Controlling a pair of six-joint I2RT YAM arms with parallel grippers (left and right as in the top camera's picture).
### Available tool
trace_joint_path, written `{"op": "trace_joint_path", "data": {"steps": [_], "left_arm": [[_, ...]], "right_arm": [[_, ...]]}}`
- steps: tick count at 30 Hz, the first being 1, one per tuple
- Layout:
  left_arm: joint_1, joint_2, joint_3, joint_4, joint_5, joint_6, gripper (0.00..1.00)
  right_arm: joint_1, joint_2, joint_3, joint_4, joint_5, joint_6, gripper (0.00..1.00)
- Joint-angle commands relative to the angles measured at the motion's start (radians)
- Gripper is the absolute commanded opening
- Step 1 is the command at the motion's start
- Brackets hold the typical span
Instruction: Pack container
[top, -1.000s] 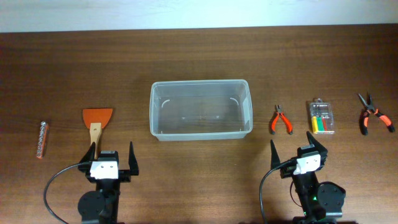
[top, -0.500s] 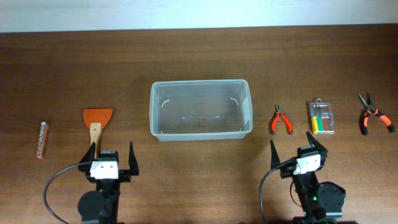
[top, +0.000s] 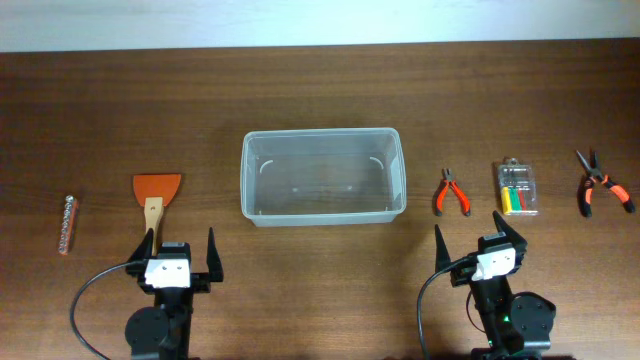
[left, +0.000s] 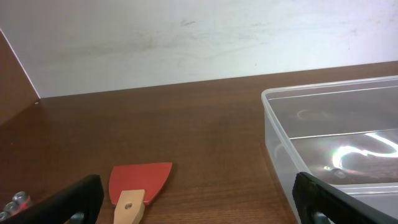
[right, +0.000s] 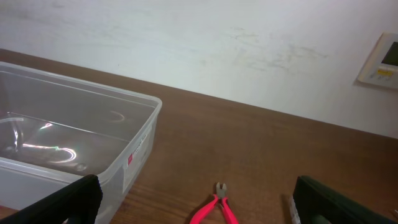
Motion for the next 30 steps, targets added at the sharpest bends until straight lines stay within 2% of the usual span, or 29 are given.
{"op": "trace_joint_path", "data": {"steps": [1, 13, 18, 22, 25, 30], "left_arm": [[-0.005, -0.008, -0.007, 0.000, -0.004, -0.010, 0.99], [-0.005, -0.008, -0.007, 0.000, -0.005, -0.010, 0.99], [-0.005, -0.008, -0.007, 0.000, -0.004, -0.010, 0.99], [-0.005, -0.008, -0.007, 0.000, -0.005, -0.010, 0.99], [-0.005, -0.008, -0.007, 0.000, -0.004, -0.010, 0.99], [-0.005, -0.008, -0.007, 0.000, -0.005, -0.010, 0.99]], "right_arm": [[0.010, -0.006, -0.005, -0.005, -0.027, 0.007, 0.98], [0.008, -0.006, -0.005, 0.018, 0.021, 0.004, 0.99], [0.008, -0.006, -0.004, 0.072, 0.059, 0.119, 0.99], [0.005, -0.006, 0.048, 0.075, 0.248, 0.196, 0.99], [-0.015, -0.004, 0.164, -0.008, 0.382, 0.207, 0.99], [-0.096, 0.070, 0.469, -0.362, 0.457, 0.204, 0.99]]}}
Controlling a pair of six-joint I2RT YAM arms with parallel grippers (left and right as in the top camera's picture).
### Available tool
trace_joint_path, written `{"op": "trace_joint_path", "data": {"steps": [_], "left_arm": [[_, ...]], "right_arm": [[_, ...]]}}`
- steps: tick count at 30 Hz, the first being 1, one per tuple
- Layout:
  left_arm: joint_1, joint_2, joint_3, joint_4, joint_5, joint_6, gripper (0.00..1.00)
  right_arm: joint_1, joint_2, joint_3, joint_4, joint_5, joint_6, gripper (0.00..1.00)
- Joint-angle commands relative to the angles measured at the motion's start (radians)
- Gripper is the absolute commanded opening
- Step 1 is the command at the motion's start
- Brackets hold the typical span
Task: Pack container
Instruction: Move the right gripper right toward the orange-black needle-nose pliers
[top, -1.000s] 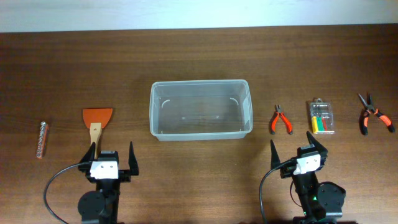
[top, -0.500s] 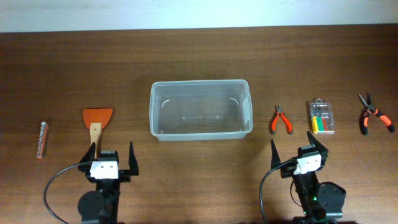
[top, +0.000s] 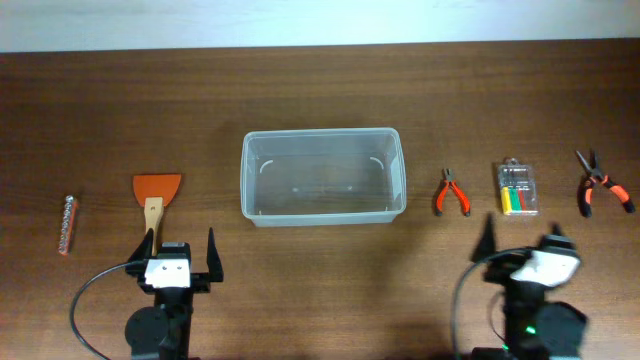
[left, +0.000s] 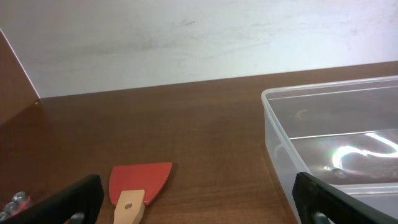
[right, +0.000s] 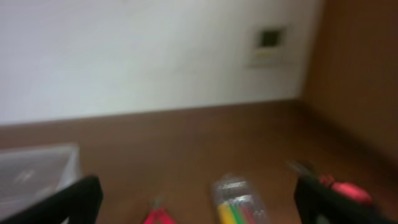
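A clear plastic container (top: 323, 176) stands mid-table with nothing in it. To its left lie an orange scraper with a wooden handle (top: 156, 197) and a small strip of beads (top: 67, 223). To its right lie red pliers (top: 452, 192), a clear case of coloured sticks (top: 517, 188) and orange-black pliers (top: 600, 184). My left gripper (top: 180, 257) stands open at the front left, behind the scraper (left: 138, 188). My right gripper (top: 523, 243) stands open at the front right, facing the case (right: 239, 201) and the red pliers (right: 157, 215); its view is blurred.
The container's near left corner (left: 273, 99) shows at the right of the left wrist view. A white wall runs behind the table's far edge. Bare brown tabletop (top: 320, 280) lies between the two arms.
My right arm has moved to the right and turned: its view then faced the container and red pliers, and now faces the red pliers, the stick case and orange-black pliers. The left arm is unmoved.
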Motion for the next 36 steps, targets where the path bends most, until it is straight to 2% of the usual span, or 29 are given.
{"op": "trace_joint_path", "data": {"steps": [1, 4, 10, 16, 21, 26, 30, 33, 36], "left_arm": [[-0.005, -0.008, -0.007, 0.001, -0.004, -0.010, 0.99], [-0.005, -0.008, -0.007, 0.000, -0.005, -0.010, 0.99], [-0.005, -0.008, -0.007, 0.001, -0.004, -0.010, 0.99], [-0.005, -0.008, -0.007, 0.001, -0.004, -0.010, 0.99], [-0.005, -0.008, -0.007, 0.001, -0.004, -0.010, 0.99], [-0.005, -0.008, -0.007, 0.001, -0.005, -0.010, 0.99], [-0.005, -0.008, -0.007, 0.001, -0.005, -0.010, 0.99], [-0.005, -0.008, -0.007, 0.001, -0.005, -0.010, 0.99], [-0.005, -0.008, -0.007, 0.000, -0.004, -0.010, 0.99]], "right_arm": [[-0.058, 0.075, 0.230, -0.157, 0.108, 0.003, 0.99], [-0.109, 0.197, 0.396, -0.283, 0.116, -0.062, 0.99], [-0.203, 0.543, 0.736, -0.403, 0.108, -0.152, 0.98], [-0.249, 0.848, 1.029, -0.581, -0.056, -0.153, 0.99], [-0.249, 0.978, 1.115, -0.613, -0.057, -0.160, 0.98], [-0.272, 1.079, 1.143, -0.635, -0.047, -0.399, 0.99], [-0.409, 1.225, 1.228, -0.695, -0.087, -0.466, 0.99], [-0.567, 1.371, 1.339, -0.773, -0.258, -0.546, 0.99], [-0.669, 1.506, 1.453, -0.859, -0.323, -0.547, 0.99]]}}
